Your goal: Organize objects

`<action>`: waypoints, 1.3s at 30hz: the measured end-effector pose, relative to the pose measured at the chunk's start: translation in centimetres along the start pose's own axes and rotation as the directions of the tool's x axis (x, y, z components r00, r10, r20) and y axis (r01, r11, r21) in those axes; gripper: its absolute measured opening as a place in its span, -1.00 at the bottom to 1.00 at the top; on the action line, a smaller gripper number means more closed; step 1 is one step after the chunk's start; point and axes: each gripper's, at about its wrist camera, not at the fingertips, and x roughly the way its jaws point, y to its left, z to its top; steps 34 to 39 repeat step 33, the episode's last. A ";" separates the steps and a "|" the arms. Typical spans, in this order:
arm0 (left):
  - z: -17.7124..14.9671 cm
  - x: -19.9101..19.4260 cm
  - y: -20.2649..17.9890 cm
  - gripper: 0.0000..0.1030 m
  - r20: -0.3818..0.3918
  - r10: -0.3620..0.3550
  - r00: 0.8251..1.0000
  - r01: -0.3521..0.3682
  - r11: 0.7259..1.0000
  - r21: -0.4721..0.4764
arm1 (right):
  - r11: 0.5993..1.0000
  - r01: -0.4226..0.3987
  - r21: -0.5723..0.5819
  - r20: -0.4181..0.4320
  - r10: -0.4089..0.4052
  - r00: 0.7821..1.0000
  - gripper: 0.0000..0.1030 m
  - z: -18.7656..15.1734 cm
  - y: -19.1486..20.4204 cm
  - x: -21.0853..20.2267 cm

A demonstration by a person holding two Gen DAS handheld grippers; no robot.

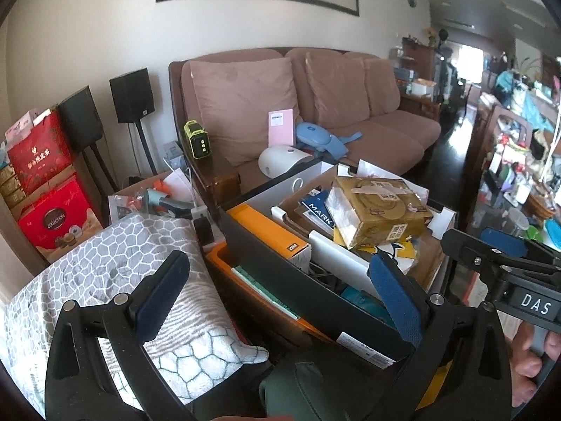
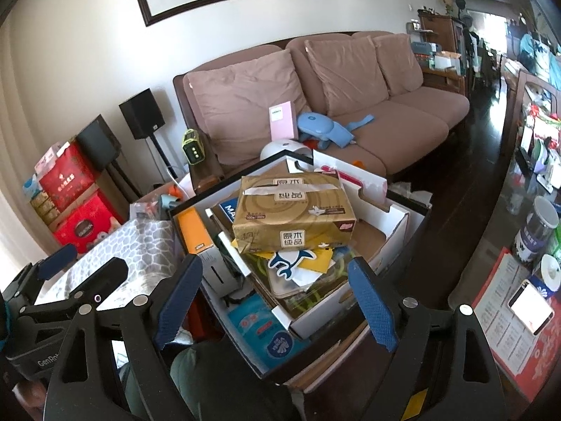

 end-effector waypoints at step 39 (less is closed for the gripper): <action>-1.2 0.2 2.0 0.99 -0.035 -0.006 0.999 0.004 0.998 -0.065 | 0.987 0.137 -0.084 0.028 -0.135 0.990 0.68 -0.8 2.1 0.3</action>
